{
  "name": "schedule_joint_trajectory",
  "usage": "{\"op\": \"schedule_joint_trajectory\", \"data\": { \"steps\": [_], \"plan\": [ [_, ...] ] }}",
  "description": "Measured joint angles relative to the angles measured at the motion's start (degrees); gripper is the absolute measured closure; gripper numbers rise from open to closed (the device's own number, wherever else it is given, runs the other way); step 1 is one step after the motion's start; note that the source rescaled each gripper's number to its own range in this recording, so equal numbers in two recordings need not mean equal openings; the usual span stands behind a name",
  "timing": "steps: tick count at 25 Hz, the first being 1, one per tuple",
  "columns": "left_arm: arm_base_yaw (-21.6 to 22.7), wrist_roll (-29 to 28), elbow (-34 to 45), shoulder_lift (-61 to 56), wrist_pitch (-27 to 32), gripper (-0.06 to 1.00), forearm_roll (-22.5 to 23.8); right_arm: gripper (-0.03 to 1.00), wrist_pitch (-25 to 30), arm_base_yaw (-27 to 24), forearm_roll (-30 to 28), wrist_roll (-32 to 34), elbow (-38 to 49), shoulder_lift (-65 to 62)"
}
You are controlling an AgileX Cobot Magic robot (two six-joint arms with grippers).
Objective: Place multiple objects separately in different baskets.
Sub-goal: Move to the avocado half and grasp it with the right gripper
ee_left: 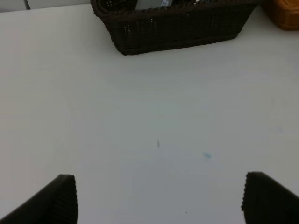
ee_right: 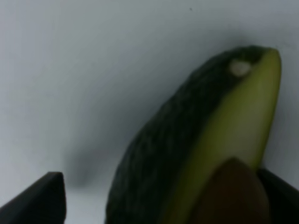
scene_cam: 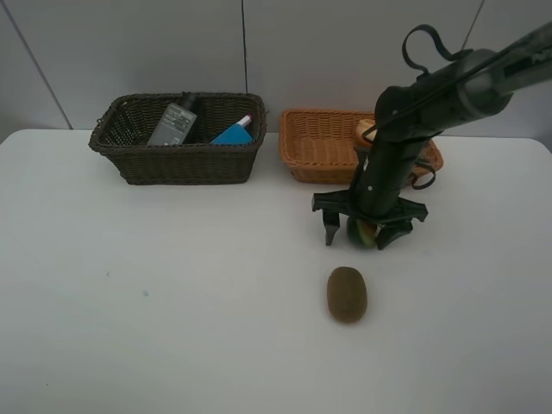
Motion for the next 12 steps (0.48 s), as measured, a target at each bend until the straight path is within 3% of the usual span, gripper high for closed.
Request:
{"op": "schedule_joint_trajectory", "data": {
  "steps": [9,11,12],
  "plan": [
    [0.00,0.00,0.00,0.00,0.00,0.08,0.00,0.01,-0.93,0.00,-1.13,0.19,0.00,0.05],
    [0.00,0.00,0.00,0.00,0.00,0.08,0.00,0.10,-1.00,0.00,-1.69,0.19,0.00,0.05],
    [0.00,0.00,0.00,0.00,0.00,0.08,0.00,0.22,-1.00,0.00,-1.89,0.19,0.00,0.07]
  ]
}}
